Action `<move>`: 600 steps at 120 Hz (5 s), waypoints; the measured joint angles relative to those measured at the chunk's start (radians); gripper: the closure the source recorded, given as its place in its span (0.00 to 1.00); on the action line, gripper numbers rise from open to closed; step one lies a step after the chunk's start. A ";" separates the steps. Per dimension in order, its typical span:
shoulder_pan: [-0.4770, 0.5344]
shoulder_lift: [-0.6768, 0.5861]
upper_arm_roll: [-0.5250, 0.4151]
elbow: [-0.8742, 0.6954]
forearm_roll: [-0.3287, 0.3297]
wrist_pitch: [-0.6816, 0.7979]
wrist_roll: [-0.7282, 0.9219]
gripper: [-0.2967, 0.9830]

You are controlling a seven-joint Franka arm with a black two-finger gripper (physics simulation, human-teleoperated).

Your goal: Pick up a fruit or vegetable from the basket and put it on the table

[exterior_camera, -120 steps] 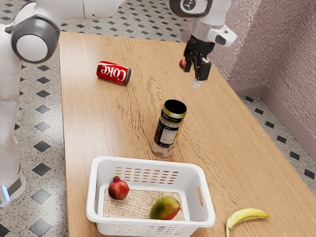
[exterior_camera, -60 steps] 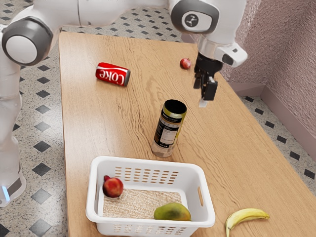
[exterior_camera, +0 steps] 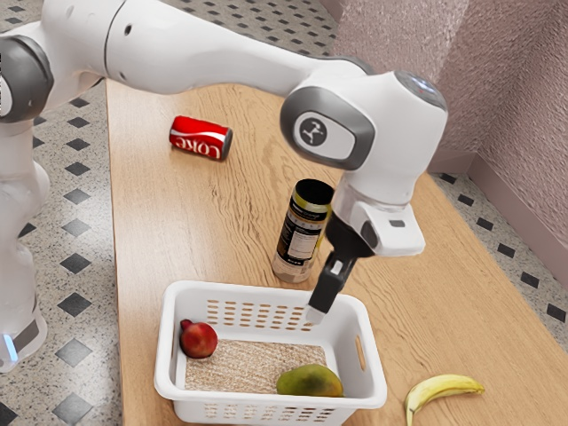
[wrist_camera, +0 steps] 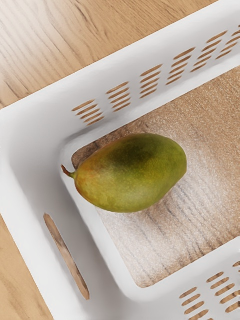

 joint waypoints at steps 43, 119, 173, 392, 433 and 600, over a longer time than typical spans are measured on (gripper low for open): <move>-0.063 -0.009 0.000 -0.029 -0.045 0.008 -0.197 0.23; -0.014 0.034 0.002 -0.131 -0.073 0.033 -0.386 0.23; -0.011 0.058 0.001 -0.169 -0.098 0.068 -0.437 0.23; 0.049 0.257 -0.025 -0.045 -0.078 0.111 -0.394 0.23; 0.050 0.283 -0.031 -0.036 -0.065 0.111 -0.388 0.23; 0.098 0.263 -0.109 0.088 -0.043 0.068 -0.356 0.53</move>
